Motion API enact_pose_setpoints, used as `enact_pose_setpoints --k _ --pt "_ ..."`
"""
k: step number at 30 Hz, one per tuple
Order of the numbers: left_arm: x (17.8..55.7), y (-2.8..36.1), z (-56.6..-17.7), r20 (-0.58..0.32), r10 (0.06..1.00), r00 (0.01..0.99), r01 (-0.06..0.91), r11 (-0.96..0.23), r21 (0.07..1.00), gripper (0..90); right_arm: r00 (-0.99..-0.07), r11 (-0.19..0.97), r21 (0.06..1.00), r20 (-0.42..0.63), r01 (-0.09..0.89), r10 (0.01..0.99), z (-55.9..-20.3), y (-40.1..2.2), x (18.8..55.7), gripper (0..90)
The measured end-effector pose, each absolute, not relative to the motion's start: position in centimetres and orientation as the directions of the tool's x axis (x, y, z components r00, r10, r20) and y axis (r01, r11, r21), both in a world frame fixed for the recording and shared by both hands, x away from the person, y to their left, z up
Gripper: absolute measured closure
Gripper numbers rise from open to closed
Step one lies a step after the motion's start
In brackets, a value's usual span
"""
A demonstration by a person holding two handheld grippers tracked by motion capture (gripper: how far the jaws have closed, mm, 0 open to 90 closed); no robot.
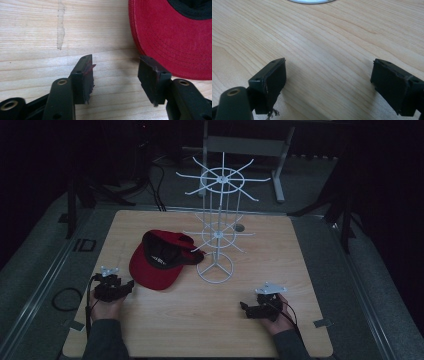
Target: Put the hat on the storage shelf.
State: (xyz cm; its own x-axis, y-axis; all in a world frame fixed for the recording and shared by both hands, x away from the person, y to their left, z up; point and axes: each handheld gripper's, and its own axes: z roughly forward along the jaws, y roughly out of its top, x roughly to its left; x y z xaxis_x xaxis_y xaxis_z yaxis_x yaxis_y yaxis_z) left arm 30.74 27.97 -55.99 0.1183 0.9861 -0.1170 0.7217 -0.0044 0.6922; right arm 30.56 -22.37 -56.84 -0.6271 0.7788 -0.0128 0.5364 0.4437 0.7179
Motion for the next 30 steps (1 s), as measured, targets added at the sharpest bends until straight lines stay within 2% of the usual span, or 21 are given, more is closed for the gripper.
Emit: enact_pose_setpoints --k 12,14,23,28,30 --pt "30.6 28.0 -55.4 -0.140 0.980 0.143 0.712 -0.003 0.702 50.0 -0.627 0.444 0.718 -0.013 0.536 0.779 -56.8 -22.4 30.6 12.9" --pt "30.6 28.2 -54.7 -0.186 0.969 0.165 0.697 0.019 0.717 50.2 -0.627 0.444 0.718 -0.013 0.536 0.779 -56.8 -22.4 30.6 12.9" --pt "31.4 28.5 -52.3 -0.175 0.960 0.220 0.666 -0.017 0.746 50.2 -0.627 0.445 0.717 -0.013 0.537 0.779 -56.8 -22.4 30.6 12.9" --pt "33.3 29.0 -51.6 -0.125 0.964 0.234 0.675 -0.068 0.734 48.7 -0.626 0.442 0.717 -0.011 0.539 0.780 -56.8 -22.4 30.5 12.9" --pt "33.9 29.2 -51.7 -0.134 0.961 0.241 0.680 -0.068 0.730 49.9 -0.626 0.442 0.717 -0.011 0.539 0.780 -56.8 -22.4 30.5 12.9"
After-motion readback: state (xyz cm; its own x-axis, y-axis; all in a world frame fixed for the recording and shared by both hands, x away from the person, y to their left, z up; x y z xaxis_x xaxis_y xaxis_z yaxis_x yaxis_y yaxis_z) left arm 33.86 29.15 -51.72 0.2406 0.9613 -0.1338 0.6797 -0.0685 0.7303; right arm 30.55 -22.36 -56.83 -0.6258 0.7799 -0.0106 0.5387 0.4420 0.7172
